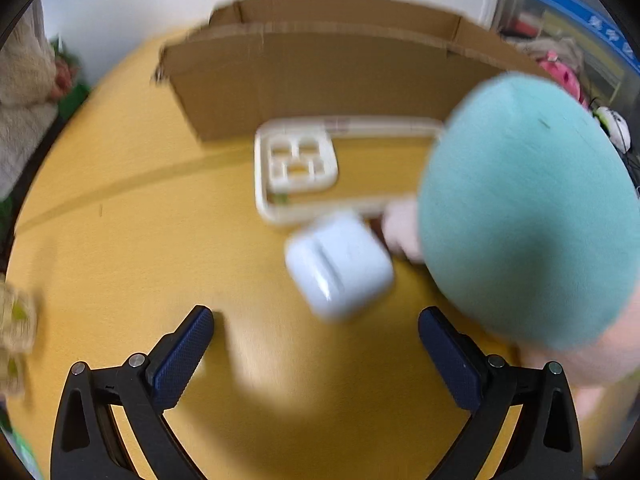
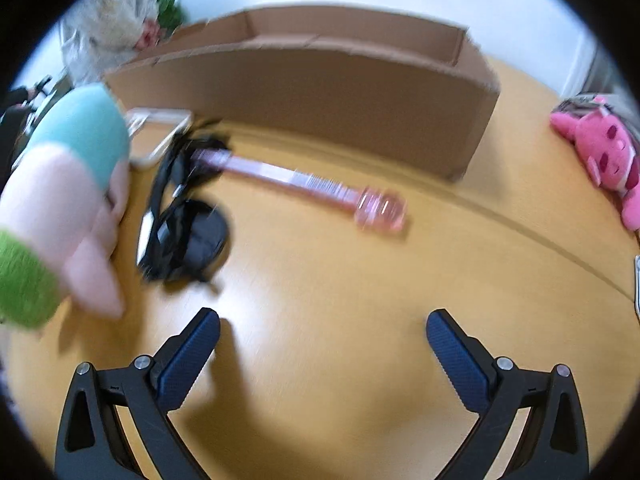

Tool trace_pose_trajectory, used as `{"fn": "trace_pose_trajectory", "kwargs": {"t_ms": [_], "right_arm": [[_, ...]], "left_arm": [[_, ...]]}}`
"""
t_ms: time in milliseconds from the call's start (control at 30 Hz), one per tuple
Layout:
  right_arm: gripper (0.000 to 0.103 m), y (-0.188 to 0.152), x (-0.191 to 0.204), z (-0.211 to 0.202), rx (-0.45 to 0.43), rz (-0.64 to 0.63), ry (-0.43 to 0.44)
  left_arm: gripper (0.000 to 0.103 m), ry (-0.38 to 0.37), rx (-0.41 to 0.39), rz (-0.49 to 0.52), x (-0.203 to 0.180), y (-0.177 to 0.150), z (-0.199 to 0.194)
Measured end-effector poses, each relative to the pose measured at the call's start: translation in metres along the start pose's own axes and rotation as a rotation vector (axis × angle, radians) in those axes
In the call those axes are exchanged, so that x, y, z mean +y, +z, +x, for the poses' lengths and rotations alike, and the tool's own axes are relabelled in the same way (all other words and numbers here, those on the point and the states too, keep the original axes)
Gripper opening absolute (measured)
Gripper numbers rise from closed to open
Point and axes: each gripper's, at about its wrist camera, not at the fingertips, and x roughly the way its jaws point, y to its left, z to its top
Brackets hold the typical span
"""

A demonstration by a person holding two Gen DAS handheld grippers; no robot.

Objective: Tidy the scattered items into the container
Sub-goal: 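Move the right tool toward the plush toy lying beside the box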

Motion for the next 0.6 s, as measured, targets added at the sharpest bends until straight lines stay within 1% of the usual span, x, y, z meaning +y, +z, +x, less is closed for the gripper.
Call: {"fn": "trace_pose_trajectory", "kwargs": {"t_ms": [33, 67, 100, 200, 267, 300, 333, 400, 433, 467, 533, 600], "right_arm": [[0.103, -0.001, -0.001, -0.006, 0.021, 0.041, 0.03], [0.103, -0.001, 0.0, -0.014, 0.031, 0.081, 0.044], [0.103, 0.001, 0.002, -0.025, 0.023, 0.103, 0.037], [0.103, 0.015, 0.013, -0.061, -0.026, 0.108, 0.013], [0.103, 0.025, 0.022, -0.08, -0.034, 0.105, 0.041], [0.103, 0.031, 0.027, -0.087, -0.032, 0.104, 0.071], [0.103, 0.036, 0.033, -0.094, -0.03, 0.103, 0.105], [0.103, 0.043, 0.045, -0.108, -0.035, 0.095, 0.143], [0.103, 0.046, 0.055, -0.115, -0.04, 0.077, 0.151], [0.103, 0.05, 0.064, -0.121, -0.046, 0.055, 0.153], [0.103, 0.057, 0.078, -0.133, -0.05, 0.005, 0.154], [0.103, 0.062, 0.086, -0.139, -0.047, -0.027, 0.167]], "left_arm": [[0.103, -0.01, 0.027, -0.015, -0.002, -0.004, -0.007], [0.103, -0.003, 0.033, -0.037, -0.006, -0.008, -0.02], [0.103, 0.007, 0.024, -0.063, -0.008, -0.011, -0.034], [0.103, 0.026, -0.033, -0.215, -0.007, -0.009, -0.085], [0.103, 0.055, -0.07, -0.364, 0.0, -0.003, -0.119], [0.103, 0.072, -0.084, -0.419, 0.002, 0.0, -0.134], [0.103, 0.085, -0.093, -0.447, 0.002, 0.002, -0.146], [0.103, 0.097, -0.073, -0.454, -0.007, 0.013, -0.164], [0.103, 0.087, -0.046, -0.451, -0.012, 0.022, -0.171], [0.103, 0.079, -0.032, -0.45, -0.013, 0.021, -0.178], [0.103, 0.076, -0.048, -0.444, -0.017, 0.015, -0.193], [0.103, 0.067, -0.084, -0.433, -0.025, 0.023, -0.209]]}}
